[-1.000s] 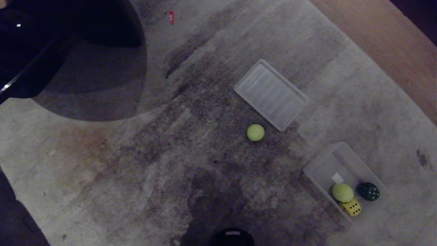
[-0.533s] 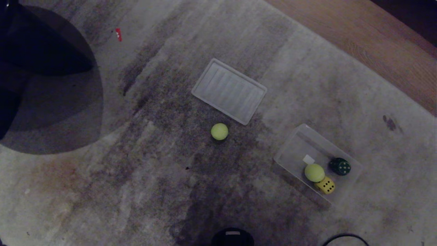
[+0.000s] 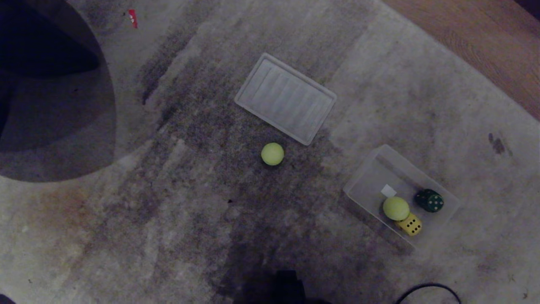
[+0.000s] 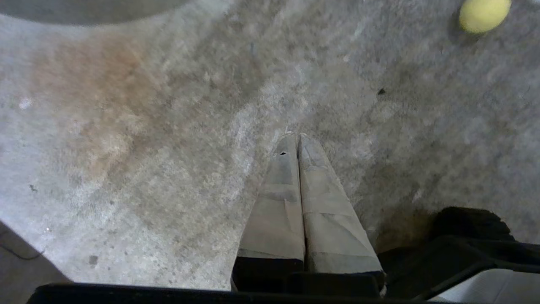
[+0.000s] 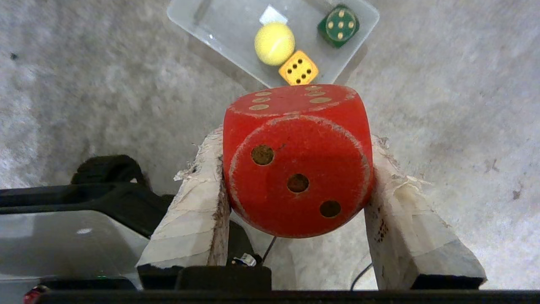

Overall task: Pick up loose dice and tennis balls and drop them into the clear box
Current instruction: Put the toys in the box

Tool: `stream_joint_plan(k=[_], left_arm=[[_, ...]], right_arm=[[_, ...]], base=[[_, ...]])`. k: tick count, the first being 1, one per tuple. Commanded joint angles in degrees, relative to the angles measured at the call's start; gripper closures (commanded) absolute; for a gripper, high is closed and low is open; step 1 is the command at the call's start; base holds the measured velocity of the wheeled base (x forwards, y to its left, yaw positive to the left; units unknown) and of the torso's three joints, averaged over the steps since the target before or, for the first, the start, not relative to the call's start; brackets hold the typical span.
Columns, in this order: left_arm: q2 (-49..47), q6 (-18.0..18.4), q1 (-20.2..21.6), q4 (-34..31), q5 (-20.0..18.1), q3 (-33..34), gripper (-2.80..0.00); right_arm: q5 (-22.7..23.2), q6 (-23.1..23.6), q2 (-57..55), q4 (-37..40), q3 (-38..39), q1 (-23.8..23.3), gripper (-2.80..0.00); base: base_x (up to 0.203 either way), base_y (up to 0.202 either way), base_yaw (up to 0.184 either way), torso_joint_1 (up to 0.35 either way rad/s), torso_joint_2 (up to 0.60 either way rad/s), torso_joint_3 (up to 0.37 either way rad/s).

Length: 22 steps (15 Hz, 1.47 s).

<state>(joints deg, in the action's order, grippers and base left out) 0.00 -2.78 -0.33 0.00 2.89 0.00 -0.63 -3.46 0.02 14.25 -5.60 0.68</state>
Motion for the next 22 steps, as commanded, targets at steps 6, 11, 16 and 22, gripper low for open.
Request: stream_joint_plan(k=[6,11,16,22], left_arm=[[-0.1,0.5,0.0,0.1,-0.1,0.1,0.0],[-0.1,0.7,0.0,0.0,-0.1,0.1,0.0],[-0.1,-0.5,0.0,0.1,0.3,0.1,0.0],[-0.1,-0.5,0.0,0.1,0.3,0.1,0.0]], right_arm=[[0.1,2.4,-0.1,0.1,0.1,0.0,0.0],[0.2,2.3,-0.1,0.1,0.1,0.0,0.0],[-1.5,-0.1,-5.9,0.0,-4.5,-0.1,0.0],[-1.8,-7.6,-43.4,-13.9,-12.5,-0.1,0.0]], base=[[0.0,0.0,0.0,0.002,0.0,-0.198],[0.0,0.0,0.0,0.002,0.0,-0.103],[0.0,0.0,0.0,0.0,0.0,0.0],[0.0,0.0,0.0,0.0,0.0,0.0]])
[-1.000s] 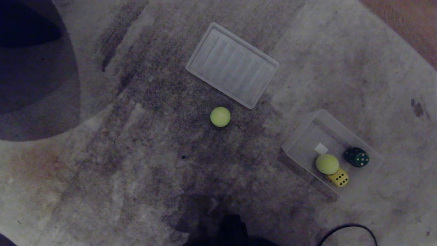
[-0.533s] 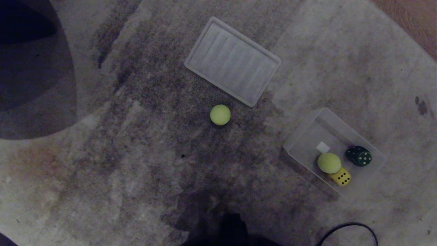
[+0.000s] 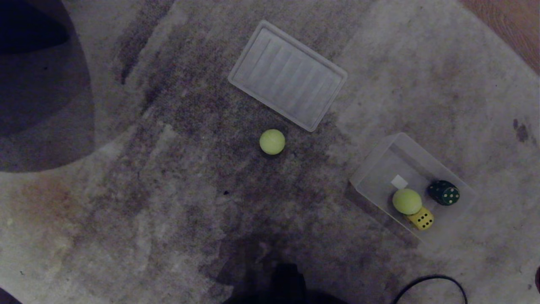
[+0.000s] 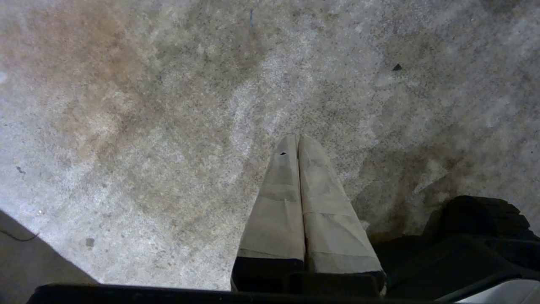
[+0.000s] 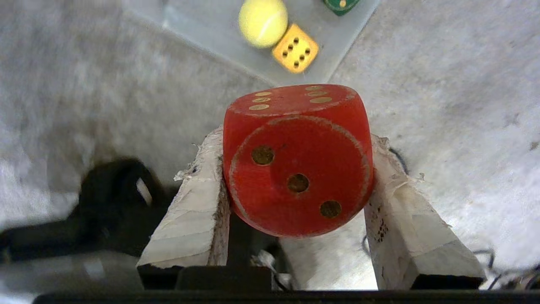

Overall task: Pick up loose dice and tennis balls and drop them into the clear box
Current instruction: Put the toys in the box

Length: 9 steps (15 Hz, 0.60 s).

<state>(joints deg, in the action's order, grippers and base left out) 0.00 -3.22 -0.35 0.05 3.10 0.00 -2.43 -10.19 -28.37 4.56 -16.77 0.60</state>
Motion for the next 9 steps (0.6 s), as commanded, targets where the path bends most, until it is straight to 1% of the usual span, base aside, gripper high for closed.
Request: stream_joint_plan(k=[1,3,6,9], left_arm=[[-0.1,0.0,0.0,0.0,0.0,0.1,0.0],[-0.1,0.0,0.0,0.0,0.0,0.1,0.0],[-0.1,0.0,0.0,0.0,0.0,0.1,0.0],[-0.1,0.0,0.0,0.0,0.1,0.1,0.0]], right_arm=[[-0.1,-2.3,-21.7,-9.0,-1.9,0.1,0.0],[-0.3,-5.9,-33.4,-18.6,-3.2,0.2,0.0],[-0.2,-11.0,-48.1,-32.7,-5.4,1.1,0.0],[-0.2,-13.2,-60.3,-47.1,-7.1,3.0,0.0]], base=[[0.0,0.0,0.0,0.0,0.0,0.0],[0.0,0.0,0.0,0.0,0.0,0.0],[0.0,0.0,0.0,0.0,0.0,0.0],[0.0,0.0,0.0,0.0,0.0,0.0]])
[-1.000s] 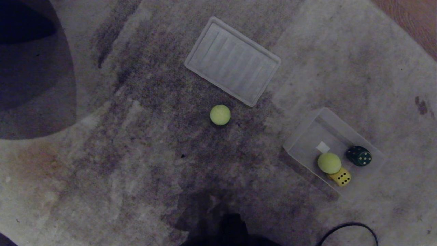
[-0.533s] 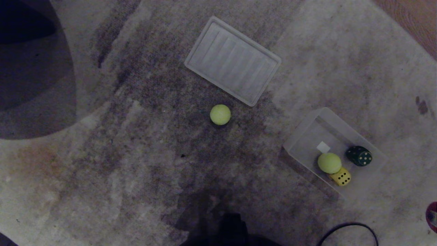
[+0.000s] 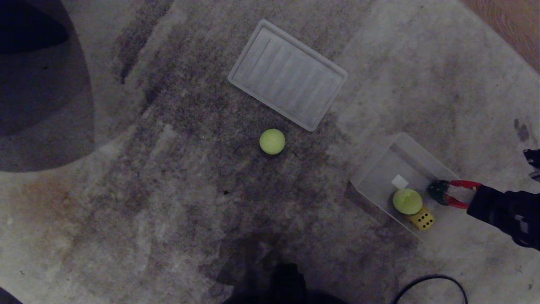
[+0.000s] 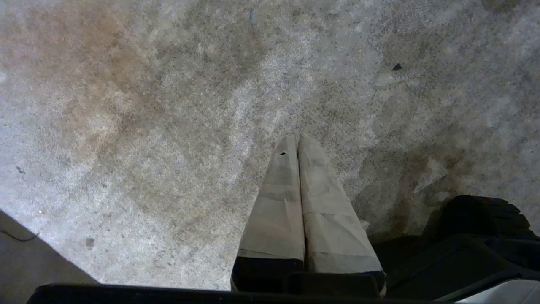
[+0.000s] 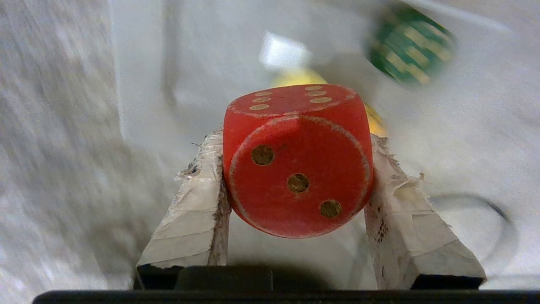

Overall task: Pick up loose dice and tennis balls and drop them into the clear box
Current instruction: Put the toys in the box

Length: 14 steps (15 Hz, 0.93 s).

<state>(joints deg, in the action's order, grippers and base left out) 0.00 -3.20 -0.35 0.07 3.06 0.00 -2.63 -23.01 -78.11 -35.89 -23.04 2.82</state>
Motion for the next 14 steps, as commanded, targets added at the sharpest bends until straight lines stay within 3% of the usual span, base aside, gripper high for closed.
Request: stream_joint_plan(k=[1,6,7,14], left_arm=[[-0.1,-0.1,0.0,0.0,0.1,0.1,0.0],[-0.1,-0.1,0.0,0.0,0.1,0.1,0.0],[-0.1,-0.1,0.0,0.0,0.0,0.1,0.0],[0.0,-0.1,0.0,0.0,0.0,0.1,0.0]], right_arm=[[0.1,-0.8,-13.9,-10.5,-1.7,1.2,0.0],[0.2,-1.3,-21.6,-17.3,-4.8,3.9,0.0],[0.5,-1.4,-21.7,-17.5,-4.4,3.9,-2.8],[0.2,-0.4,-12.8,-14.5,-1.0,3.4,-2.8]], base=[[0.0,0.0,0.0,0.0,0.0,0.0],[0.0,0.0,0.0,0.0,0.0,0.0],[0.0,0.0,0.0,0.0,0.0,0.0],[0.0,0.0,0.0,0.0,0.0,0.0]])
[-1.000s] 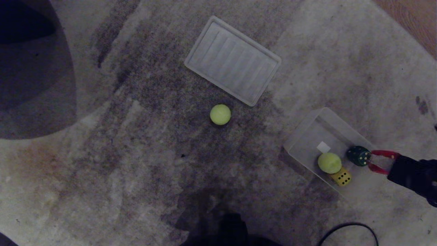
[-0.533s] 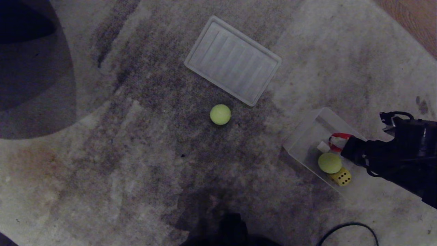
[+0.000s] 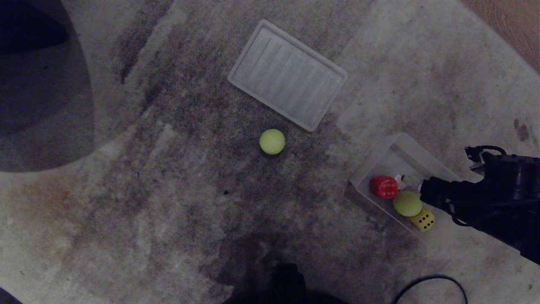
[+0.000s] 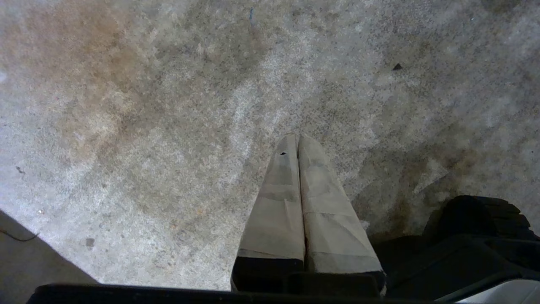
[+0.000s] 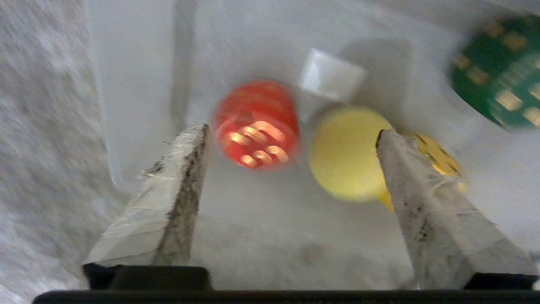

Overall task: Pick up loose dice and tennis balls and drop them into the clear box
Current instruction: Put the toys in the box, then pick up the ball on the floor

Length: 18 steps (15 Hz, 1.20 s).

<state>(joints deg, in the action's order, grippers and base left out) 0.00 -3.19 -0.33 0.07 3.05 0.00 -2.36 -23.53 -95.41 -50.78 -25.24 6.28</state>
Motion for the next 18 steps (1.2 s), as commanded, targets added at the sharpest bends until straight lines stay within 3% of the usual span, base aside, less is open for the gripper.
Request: stream_joint_plan(k=[1,5,6,7,10,13,15,18], left_arm=[[-0.1,-0.1,0.0,0.0,0.1,0.1,0.0],[-0.1,-0.1,0.0,0.0,0.0,0.1,0.0],[-0.1,-0.1,0.0,0.0,0.1,0.1,0.0],[-0.1,-0.1,0.0,0.0,0.0,0.1,0.0],[-0.1,-0.1,0.0,0.0,0.0,0.1,0.0],[-0.1,-0.1,0.0,0.0,0.0,0.1,0.0],[-0.1,-0.1,0.0,0.0,0.0,0.1,0.0],[-0.1,-0.1,0.0,0.0,0.0,0.1,0.0]], right_arm=[[0.1,0.4,8.2,1.4,2.3,-0.1,-2.8],[0.4,0.4,27.2,10.6,7.9,0.2,-2.8],[0.5,0.6,33.2,15.5,9.4,0.3,-1.86],[0.5,1.4,38.9,21.8,10.5,0.3,0.0],[0.2,6.7,54.6,38.3,13.7,-1.0,0.0],[0.0,14.3,67.2,47.1,17.9,-4.4,0.0],[0.1,16.9,73.4,54.9,19.5,-6.8,0.0],[0.3,18.3,81.3,55.6,23.0,-8.1,0.0]], base=[[0.0,0.0,0.0,0.0,0.0,0.0],[0.0,0.0,0.0,0.0,0.0,0.0],[0.0,0.0,0.0,0.0,0.0,0.0],[0.0,0.0,0.0,0.0,0.0,0.0],[0.0,0.0,0.0,0.0,0.0,0.0],[0.0,0.0,0.0,0.0,0.0,0.0],[0.0,0.0,0.0,0.0,0.0,0.0],[0.0,0.0,0.0,0.0,0.0,0.0]])
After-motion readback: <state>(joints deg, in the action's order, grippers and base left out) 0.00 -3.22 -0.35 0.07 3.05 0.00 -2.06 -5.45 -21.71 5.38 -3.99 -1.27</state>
